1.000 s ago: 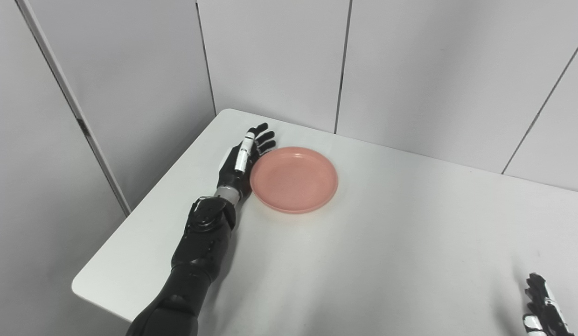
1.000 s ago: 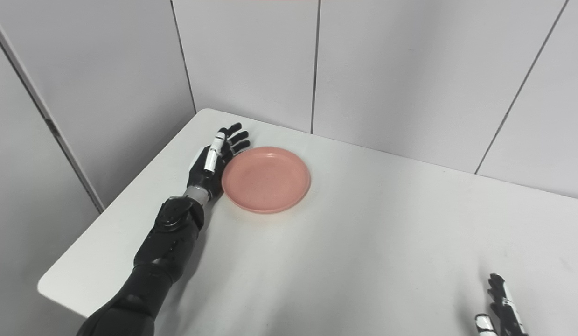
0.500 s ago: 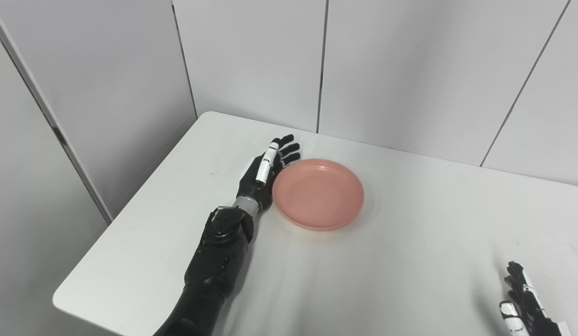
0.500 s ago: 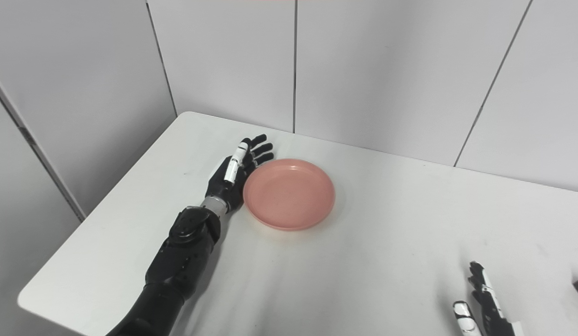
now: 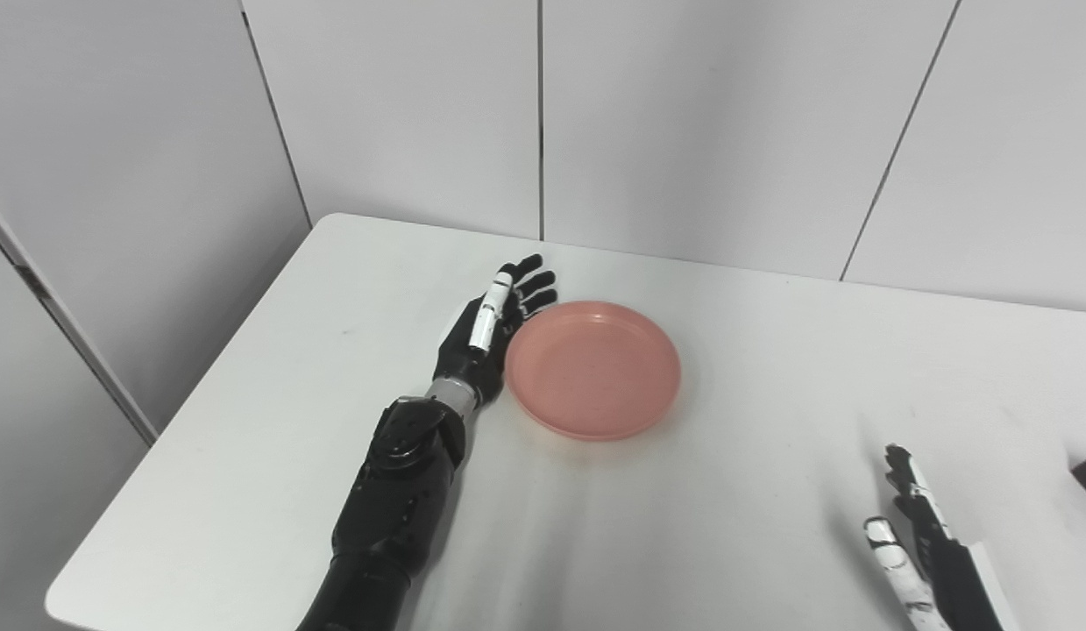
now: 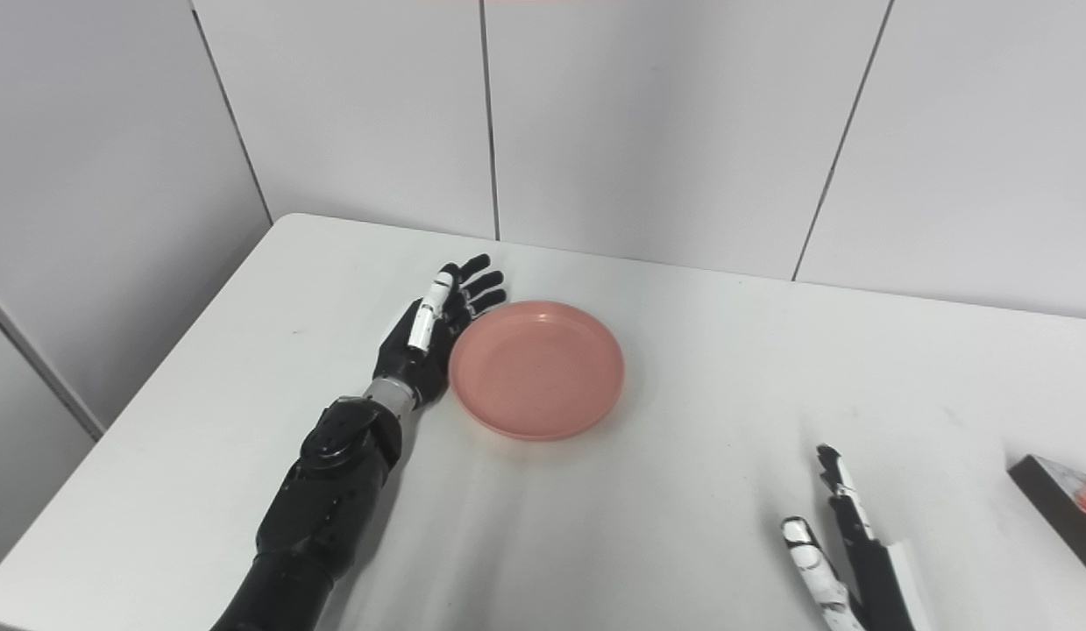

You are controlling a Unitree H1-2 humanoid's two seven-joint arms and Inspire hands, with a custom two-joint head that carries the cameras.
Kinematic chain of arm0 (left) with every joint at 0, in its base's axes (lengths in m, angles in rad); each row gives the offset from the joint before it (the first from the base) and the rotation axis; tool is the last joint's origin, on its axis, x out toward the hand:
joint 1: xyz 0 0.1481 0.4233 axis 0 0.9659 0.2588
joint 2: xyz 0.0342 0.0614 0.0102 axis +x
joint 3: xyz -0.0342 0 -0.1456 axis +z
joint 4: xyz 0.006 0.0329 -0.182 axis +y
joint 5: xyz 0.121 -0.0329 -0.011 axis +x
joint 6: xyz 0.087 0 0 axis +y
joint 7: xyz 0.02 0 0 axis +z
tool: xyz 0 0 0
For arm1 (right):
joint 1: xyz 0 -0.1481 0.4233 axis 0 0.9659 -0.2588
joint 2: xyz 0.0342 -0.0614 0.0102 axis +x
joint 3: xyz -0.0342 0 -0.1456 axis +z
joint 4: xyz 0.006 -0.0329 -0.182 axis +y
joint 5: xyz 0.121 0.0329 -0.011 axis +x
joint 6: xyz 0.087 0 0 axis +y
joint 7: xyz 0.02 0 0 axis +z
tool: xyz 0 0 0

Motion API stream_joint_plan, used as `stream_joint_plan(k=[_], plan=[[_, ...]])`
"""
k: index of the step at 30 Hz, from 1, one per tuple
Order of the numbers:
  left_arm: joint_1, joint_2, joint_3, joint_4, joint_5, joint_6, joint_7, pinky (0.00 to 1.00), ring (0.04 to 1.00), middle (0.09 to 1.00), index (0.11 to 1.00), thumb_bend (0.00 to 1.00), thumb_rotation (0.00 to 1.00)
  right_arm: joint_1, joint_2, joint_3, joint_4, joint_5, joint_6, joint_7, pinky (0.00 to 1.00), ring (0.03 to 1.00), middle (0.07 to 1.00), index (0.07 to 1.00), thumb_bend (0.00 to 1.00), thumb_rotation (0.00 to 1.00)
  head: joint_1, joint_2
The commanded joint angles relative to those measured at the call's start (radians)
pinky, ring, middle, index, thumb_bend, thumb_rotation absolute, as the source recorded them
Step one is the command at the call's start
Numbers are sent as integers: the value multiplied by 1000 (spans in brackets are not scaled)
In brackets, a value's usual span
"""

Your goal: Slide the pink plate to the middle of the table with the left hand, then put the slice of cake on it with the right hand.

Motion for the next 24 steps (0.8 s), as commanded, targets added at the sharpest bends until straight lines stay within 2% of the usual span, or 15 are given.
stream_joint_plan(k=[1, 7, 11, 17, 24], plan=[[8, -15, -23, -20, 10, 39, -19, 873, 880, 877, 859, 371, 1000, -7, 14, 16, -21, -11, 20, 5, 960, 973, 978, 976, 410, 1000, -11, 2], [32, -43, -72, -60, 10, 68, -51, 891, 896, 897, 878, 364, 1000, -8, 34, 24, -41, -30, 57, 5, 957, 973, 975, 975, 383, 1000, -60, 17], [43, -57, -89, -73, 8, 85, -58, 886, 891, 891, 872, 363, 1000, -8, 40, 28, -43, -30, 58, 6, 963, 977, 977, 979, 412, 1000, -88, 25], [66, -63, -113, -58, 12, 83, -95, 870, 878, 881, 861, 391, 1000, -13, 42, 41, -38, -41, 49, 5, 956, 974, 979, 982, 393, 1000, -130, 36], [93, -73, -136, -86, 12, 101, -124, 876, 878, 881, 862, 407, 1000, -18, 48, 52, -49, -62, 66, 4, 948, 971, 979, 982, 374, 1000, -167, 42]])
